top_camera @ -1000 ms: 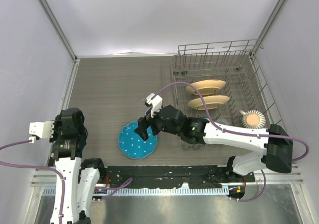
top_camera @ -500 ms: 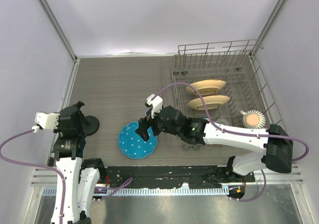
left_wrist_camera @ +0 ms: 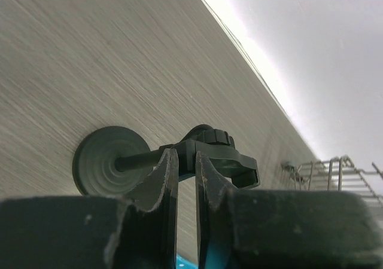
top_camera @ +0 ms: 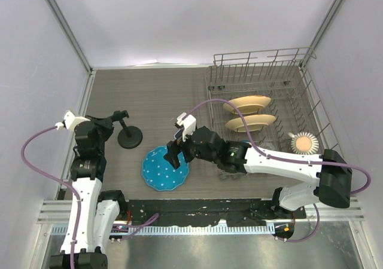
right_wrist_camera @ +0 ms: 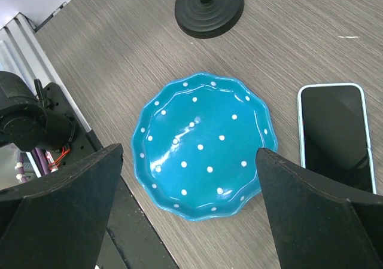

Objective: Place the phone on the phone stand

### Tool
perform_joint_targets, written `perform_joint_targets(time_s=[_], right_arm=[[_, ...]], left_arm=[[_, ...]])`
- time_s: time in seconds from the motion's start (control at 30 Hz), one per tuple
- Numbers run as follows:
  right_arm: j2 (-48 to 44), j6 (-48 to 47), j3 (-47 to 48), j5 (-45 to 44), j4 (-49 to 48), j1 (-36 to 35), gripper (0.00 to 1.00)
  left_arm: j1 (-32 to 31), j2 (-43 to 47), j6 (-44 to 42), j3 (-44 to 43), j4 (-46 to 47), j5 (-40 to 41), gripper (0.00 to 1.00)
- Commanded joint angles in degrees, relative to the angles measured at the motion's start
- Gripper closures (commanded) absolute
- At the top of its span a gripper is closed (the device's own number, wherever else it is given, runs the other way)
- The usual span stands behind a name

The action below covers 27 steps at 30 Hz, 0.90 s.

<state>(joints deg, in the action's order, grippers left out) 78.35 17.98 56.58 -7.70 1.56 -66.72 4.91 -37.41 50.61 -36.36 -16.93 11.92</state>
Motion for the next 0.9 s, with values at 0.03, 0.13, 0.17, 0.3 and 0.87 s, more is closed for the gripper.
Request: perform_joint_targets(time_s=[0.03, 0.13, 0.17, 0.3, 0.87], right_arm=[[-0.65, 0.04, 0.46, -2.05, 0.46, 0.19, 0.02], [-0.04, 0.04, 1.08, -2.58, 1.42, 0.19, 0.02], [0.23, 0.13, 1.43, -2.84, 1.6, 0.1, 0.02], [1.11, 0.3, 2.57, -4.06, 3.35, 0.19, 0.02], [16.83, -7.95, 22.06, -9.26, 30.4, 5.36, 0.06]], left_arm=[[-0.16, -2.49, -7.1, -2.31, -2.66, -10.16, 1.0], [-0.16, -3.81, -8.33, -3.01, -4.95, -11.65, 1.0], [-0.16, -3.99, -8.51, -2.93, -5.13, -11.75, 1.0], [-0.16, -3.99, -8.34, -2.23, -5.13, -14.64, 1.0], [-0.16, -4.43, -7.62, -9.52, -20.33, -12.89, 0.13]])
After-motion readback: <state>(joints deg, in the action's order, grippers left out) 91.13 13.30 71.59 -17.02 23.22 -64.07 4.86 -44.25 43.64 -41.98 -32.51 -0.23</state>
